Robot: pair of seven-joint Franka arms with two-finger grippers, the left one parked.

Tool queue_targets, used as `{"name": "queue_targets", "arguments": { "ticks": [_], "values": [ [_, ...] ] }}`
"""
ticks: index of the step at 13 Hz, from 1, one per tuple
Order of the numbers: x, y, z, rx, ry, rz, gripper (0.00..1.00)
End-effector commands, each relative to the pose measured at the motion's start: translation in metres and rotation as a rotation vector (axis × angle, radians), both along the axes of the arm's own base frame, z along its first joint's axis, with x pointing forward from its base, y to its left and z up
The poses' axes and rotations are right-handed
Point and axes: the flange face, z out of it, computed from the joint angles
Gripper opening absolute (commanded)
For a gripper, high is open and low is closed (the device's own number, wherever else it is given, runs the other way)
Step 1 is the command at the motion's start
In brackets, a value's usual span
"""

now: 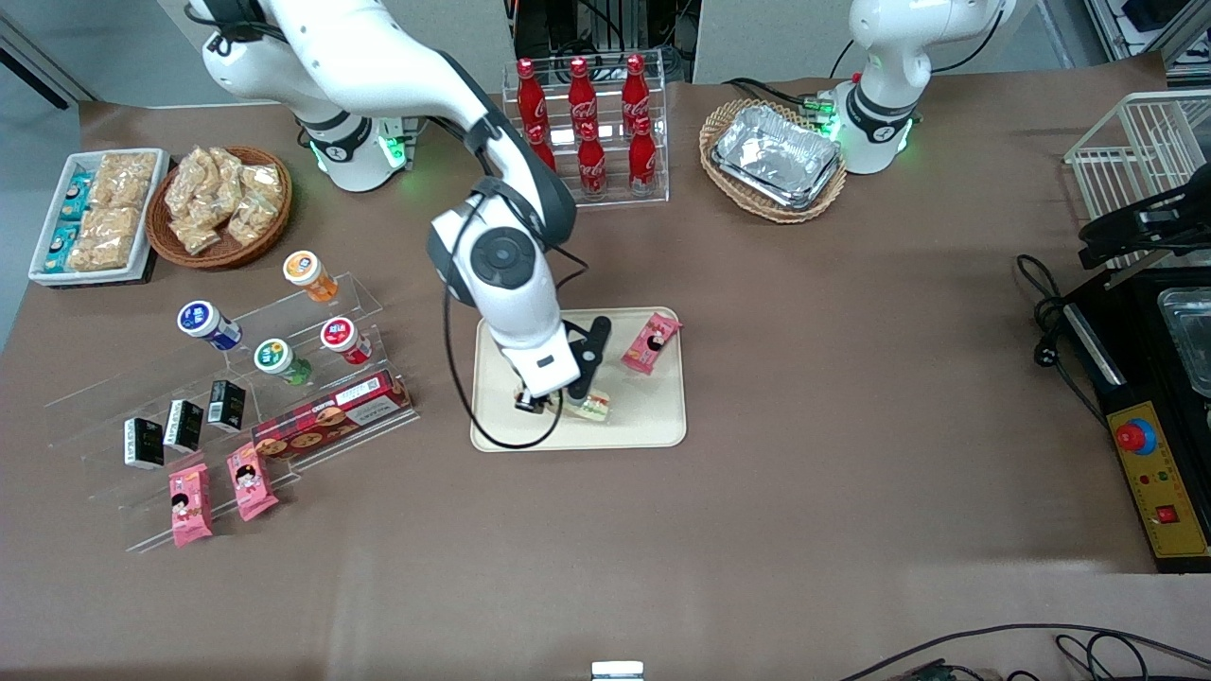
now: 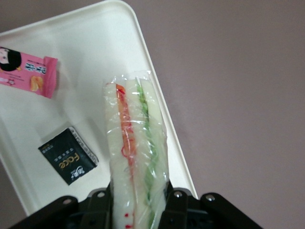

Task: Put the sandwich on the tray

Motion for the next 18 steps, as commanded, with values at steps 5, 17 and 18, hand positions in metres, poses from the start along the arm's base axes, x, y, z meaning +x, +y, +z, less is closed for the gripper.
{"name": "queue_targets", "arguments": {
  "ticks": [5, 17, 18],
  "values": [
    [0.005, 0.017, -0.078, -0.042, -0.019, 0.061, 0.39],
    [0.004, 0.018, -0.009, 0.052, -0.036, 0.011, 1.0],
    [0.011, 0.006, 0.017, 0.084, -0.05, -0.029, 1.0]
  ]
}}
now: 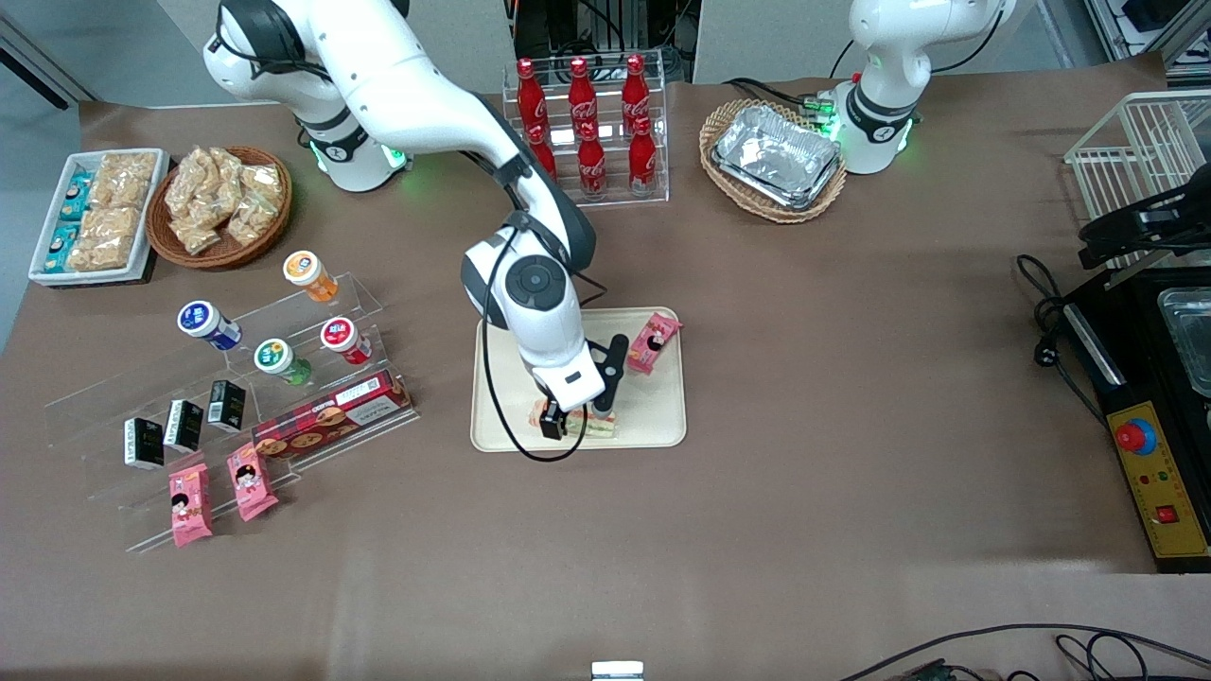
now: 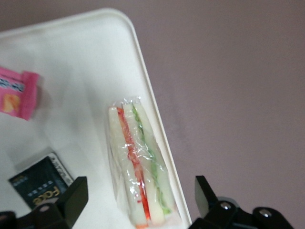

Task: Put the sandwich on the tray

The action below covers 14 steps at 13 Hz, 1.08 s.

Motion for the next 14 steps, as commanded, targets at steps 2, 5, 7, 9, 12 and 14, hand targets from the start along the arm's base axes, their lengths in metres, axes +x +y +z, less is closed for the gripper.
{"name": "queue_targets", "arguments": {
  "ticks": [2, 5, 7, 9, 12, 14],
  "values": [
    [0.027, -0.064, 0.108, 0.112, 0.017, -0.234, 1.0],
    [0.055, -0.149, 0.171, 0.155, 0.012, -0.376, 1.0],
    [0.064, -0.201, 0.203, 0.179, 0.019, -0.456, 1.0],
    [0.07, -0.265, 0.226, 0.176, 0.049, -0.549, 1.0],
    [0.065, -0.347, 0.255, 0.174, 0.091, -0.667, 1.0],
    [0.056, -0.418, 0.28, 0.193, 0.106, -0.807, 1.0]
  ]
}}
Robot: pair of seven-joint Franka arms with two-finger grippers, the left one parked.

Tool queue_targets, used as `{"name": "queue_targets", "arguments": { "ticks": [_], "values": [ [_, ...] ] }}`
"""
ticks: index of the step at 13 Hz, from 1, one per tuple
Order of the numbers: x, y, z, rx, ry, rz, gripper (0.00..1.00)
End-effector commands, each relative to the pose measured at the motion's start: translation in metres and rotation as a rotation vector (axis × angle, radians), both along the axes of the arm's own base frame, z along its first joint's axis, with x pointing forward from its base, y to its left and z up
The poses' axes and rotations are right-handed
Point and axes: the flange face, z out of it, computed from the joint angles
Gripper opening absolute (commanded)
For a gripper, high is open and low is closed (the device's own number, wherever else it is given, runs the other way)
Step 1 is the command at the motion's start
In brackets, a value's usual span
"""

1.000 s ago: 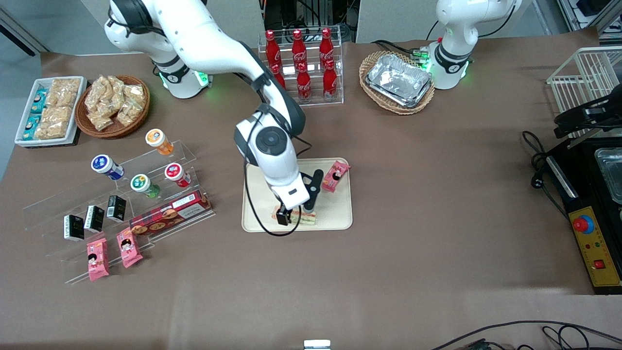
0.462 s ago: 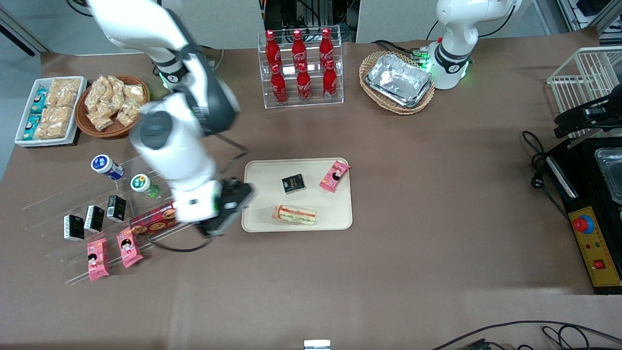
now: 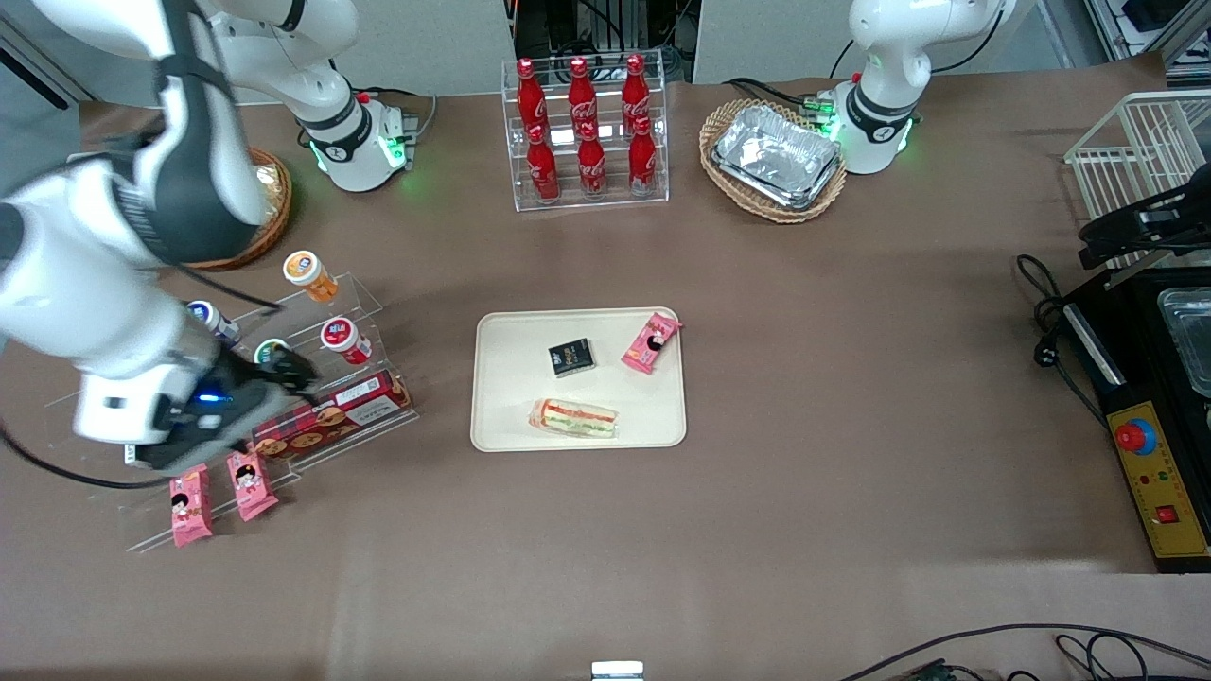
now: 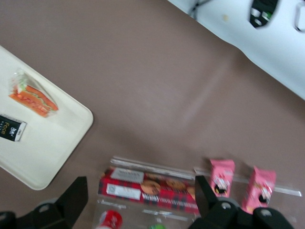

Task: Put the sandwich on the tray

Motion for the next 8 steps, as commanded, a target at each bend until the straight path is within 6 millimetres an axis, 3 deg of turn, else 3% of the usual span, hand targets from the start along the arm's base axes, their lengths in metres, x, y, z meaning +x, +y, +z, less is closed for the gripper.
{"name": "queue_targets", "arguments": {
  "ticks": [1, 3, 6, 8],
  "values": [
    [-0.025, -0.09, 0.038, 0.055, 0.063, -0.201, 1.0],
    [-0.041, -0.152, 0.057, 0.059, 0.058, -0.3, 1.0],
    [-0.068, -0.239, 0.067, 0.069, 0.074, -0.447, 1.0],
    [-0.086, -0.274, 0.085, 0.072, 0.055, -0.508, 1.0]
  ]
}}
